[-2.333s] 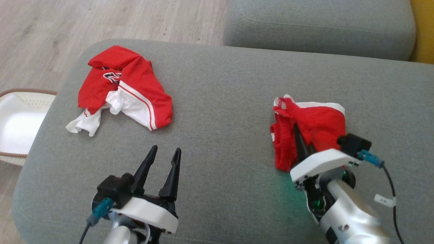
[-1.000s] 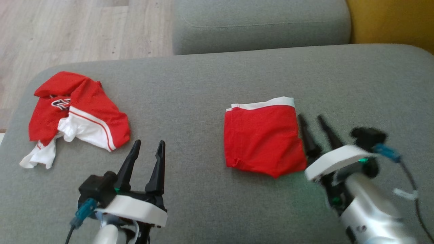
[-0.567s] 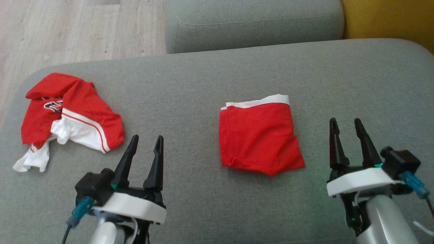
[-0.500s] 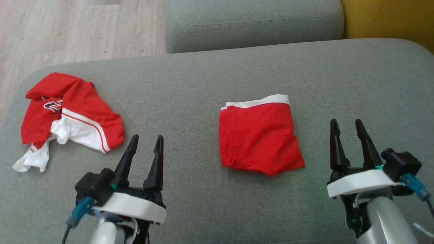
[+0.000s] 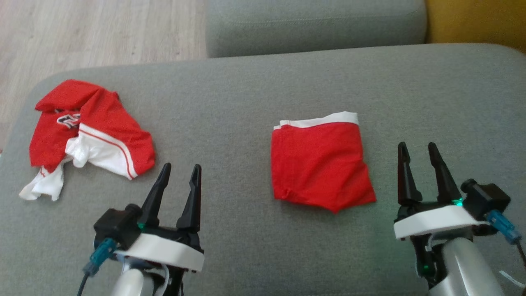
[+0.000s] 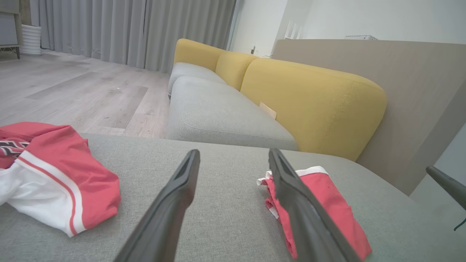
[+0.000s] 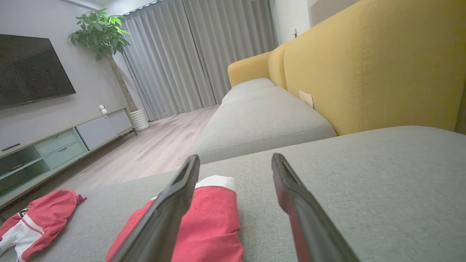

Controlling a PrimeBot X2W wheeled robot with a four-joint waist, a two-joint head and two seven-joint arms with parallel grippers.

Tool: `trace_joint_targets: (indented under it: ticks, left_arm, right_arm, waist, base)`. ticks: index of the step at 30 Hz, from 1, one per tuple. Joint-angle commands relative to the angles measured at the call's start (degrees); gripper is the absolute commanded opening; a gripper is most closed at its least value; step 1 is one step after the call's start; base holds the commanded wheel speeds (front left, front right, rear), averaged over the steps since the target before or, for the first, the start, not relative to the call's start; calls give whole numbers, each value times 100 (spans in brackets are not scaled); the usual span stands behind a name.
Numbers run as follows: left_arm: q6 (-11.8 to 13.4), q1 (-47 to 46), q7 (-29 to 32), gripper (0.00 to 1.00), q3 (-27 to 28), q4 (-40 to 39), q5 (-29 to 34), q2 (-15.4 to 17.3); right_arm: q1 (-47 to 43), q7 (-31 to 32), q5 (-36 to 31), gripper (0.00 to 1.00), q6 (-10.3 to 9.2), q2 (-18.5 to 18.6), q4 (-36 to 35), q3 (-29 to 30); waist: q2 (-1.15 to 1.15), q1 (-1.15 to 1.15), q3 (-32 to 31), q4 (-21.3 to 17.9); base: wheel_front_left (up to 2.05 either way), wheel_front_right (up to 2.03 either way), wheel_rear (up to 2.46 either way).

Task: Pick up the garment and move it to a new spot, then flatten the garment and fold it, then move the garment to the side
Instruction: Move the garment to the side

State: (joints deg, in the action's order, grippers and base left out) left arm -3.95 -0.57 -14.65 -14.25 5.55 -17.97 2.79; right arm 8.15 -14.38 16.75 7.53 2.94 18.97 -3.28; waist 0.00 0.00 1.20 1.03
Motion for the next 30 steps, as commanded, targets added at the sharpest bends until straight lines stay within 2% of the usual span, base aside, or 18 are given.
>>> trace_joint_targets:
  ticks: [1,2,3,10,17,18,23,30]
  left_arm:
    - [4,-341,-35,100,150,-228,8,9]
    - [-7,-360,-35,100,129,-228,8,9]
    - [-17,-383,-35,100,109,-229,7,9]
    - [-81,-629,-35,100,-52,-206,-28,9]
    - [-113,-777,-35,100,-125,-150,-55,9]
    - [-113,-777,-35,100,-125,-150,-55,9]
    - [-118,-807,-35,100,-118,-145,-82,9]
    - [-123,-812,-35,100,-112,-97,-76,9]
  right_arm:
    - [224,-62,23,100,-4,-5,-195,-186]
    - [267,-62,-1,44,-4,-5,-181,-235]
    - [319,-62,-17,0,-4,-5,-165,-293]
    - [974,-62,-312,0,-4,-6,402,-664]
    - [1635,-62,-563,0,-4,-6,1609,-714]
    - [1635,-62,-563,0,-4,-6,1609,-714]
    - [1976,-58,-689,0,-4,-6,2496,-590]
    - [2302,187,-105,0,-4,-6,3433,-1155]
  waist:
    - [0,0,77,65]
    - [0,0,125,104]
    - [0,0,178,146]
    - [0,0,654,644]
    - [0,0,921,1075]
    - [0,0,921,1075]
    - [0,0,992,1163]
    - [0,0,1005,1049]
  base:
    - [0,0,0]
    - [0,0,0]
    - [0,0,0]
    - [0,0,0]
    - [0,0,0]
    - [0,0,0]
    - [0,0,0]
    - [0,0,0]
